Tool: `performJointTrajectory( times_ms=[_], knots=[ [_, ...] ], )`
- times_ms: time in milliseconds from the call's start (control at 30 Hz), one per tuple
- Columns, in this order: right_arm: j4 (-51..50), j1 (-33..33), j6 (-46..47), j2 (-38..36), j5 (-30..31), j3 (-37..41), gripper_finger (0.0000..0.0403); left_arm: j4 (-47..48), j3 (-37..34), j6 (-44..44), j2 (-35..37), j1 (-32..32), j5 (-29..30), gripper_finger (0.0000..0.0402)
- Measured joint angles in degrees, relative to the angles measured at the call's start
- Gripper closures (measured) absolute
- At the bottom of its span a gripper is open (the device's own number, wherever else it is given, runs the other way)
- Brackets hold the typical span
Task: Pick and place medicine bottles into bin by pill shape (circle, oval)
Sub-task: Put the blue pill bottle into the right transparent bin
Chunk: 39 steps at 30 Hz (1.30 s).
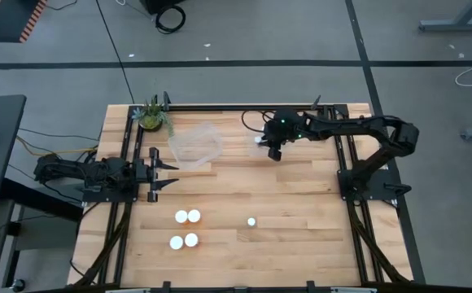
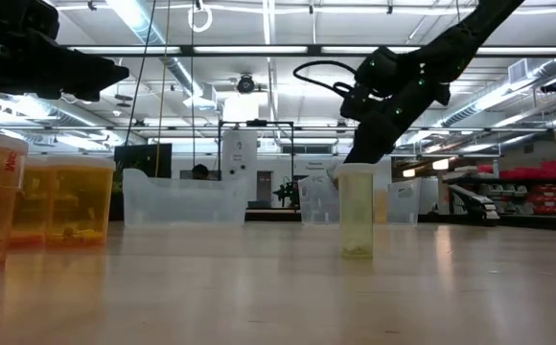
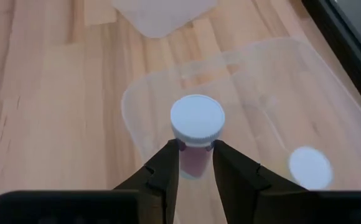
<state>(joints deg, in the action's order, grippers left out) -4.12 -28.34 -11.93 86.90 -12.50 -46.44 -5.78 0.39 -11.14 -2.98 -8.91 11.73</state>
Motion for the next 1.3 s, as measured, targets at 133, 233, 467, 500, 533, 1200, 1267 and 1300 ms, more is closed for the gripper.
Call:
performJointTrajectory(
  times_ms=[133,233,467,500,533,1200,1267,1300],
  knots=[
    [3.45,0.65,-2.49,3.1,-1.74,-0.03,0.0299,0.06,0.01,0.0,0.0,0.02,0.0,0.023],
    [3.65,0.34,-3.83,5.51,-2.5,-0.87,0.0299,0.06,0.0,0.0,0.0,0.02,0.0,0.023],
    [3.6,-2.55,-4.72,6.55,-6.57,-1.14,0.0299,-0.05,0.0,0.0,0.0,0.01,0.02,0.023],
    [3.58,-2.98,-4.72,6.55,-7.06,-1.14,0.0299,-0.13,0.0,-0.01,0.0,0.02,0.0,0.023],
    [3.56,-3.28,-4.74,6.55,-7.34,-1.14,0.0299,0.01,0.0,-0.01,0.0,0.01,0.0,0.023],
    [-9.27,2.24,6.07,6.61,2.0,-11.9,0.0299,0.02,0.0,0.0,0.0,0.02,0.0,0.023],
    [-11.44,2.65,7.43,7.02,2.11,-12.96,0.0299,0.02,0.01,-0.01,0.0,0.01,0.0,0.023],
    [-12.08,2.77,7.98,7.26,2.4,-13.27,0.0298,0.02,-0.01,-0.02,0.0,0.0,0.0,0.023]
  ],
)
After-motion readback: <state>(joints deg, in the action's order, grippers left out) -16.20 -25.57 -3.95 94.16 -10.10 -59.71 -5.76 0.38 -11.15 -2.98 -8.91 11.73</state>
